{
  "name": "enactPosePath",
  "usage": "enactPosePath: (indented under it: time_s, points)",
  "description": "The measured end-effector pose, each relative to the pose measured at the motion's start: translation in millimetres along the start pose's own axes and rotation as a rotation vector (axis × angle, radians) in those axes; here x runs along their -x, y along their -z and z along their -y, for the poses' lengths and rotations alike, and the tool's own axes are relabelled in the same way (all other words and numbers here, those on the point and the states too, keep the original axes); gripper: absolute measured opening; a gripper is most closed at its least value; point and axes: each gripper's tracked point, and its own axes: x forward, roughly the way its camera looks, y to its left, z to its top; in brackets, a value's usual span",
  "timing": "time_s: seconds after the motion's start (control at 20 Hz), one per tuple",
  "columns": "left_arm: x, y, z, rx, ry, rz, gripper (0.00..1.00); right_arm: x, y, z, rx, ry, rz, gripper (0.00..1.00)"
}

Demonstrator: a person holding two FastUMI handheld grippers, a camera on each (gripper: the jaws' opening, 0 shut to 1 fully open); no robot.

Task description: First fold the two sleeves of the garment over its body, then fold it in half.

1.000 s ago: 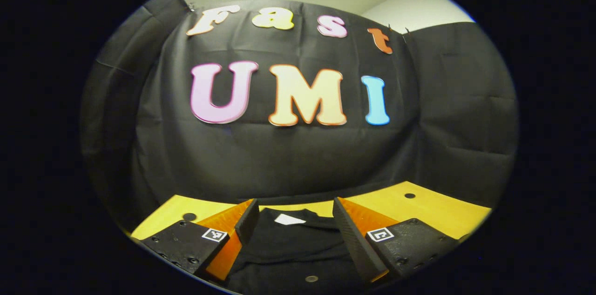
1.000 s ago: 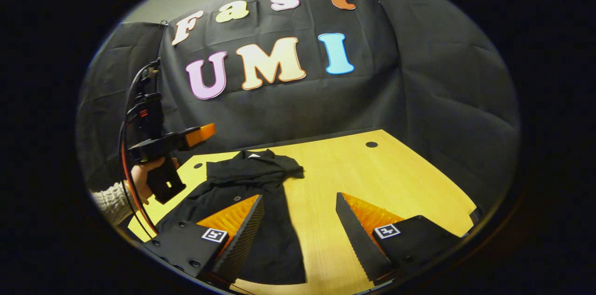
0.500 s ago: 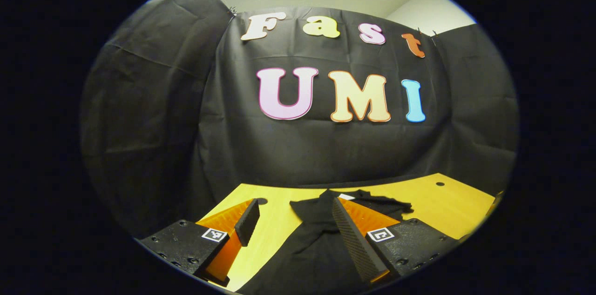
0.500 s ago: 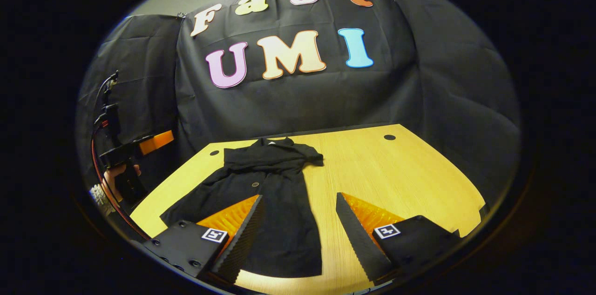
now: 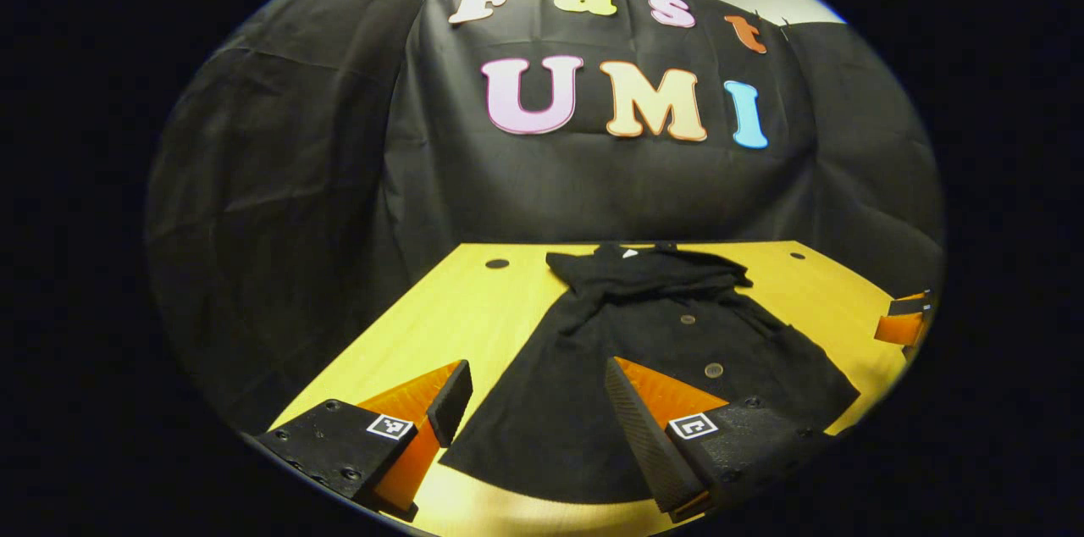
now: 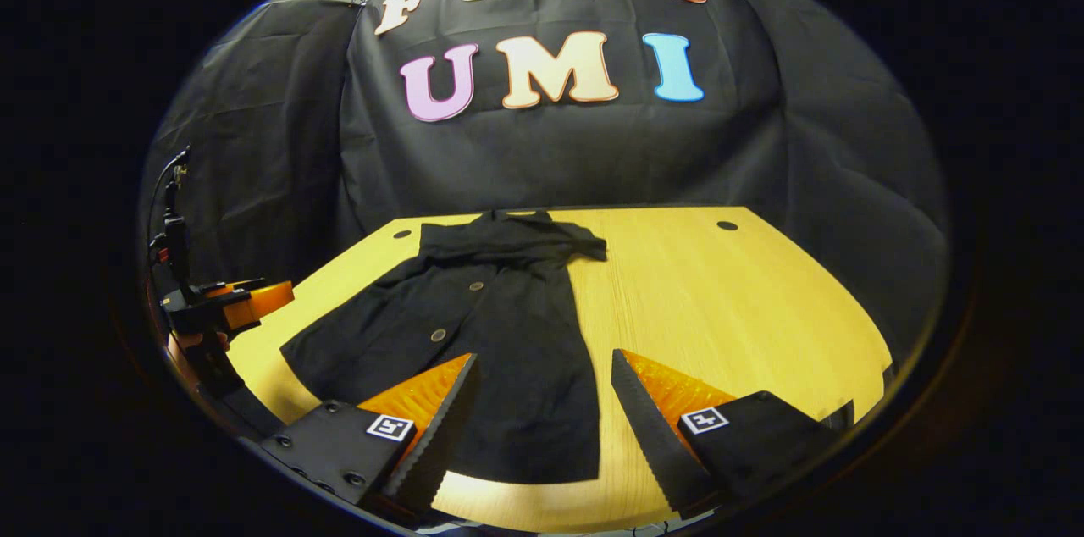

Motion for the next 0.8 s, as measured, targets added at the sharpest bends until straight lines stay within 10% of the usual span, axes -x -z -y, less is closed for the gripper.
enactPosePath:
  time_s: [0.8]
  points:
    - [7,107,-10,-0.046,-0.064,-0.230,0.94,-28,90,2,0.021,-0.003,-0.130,0.99]
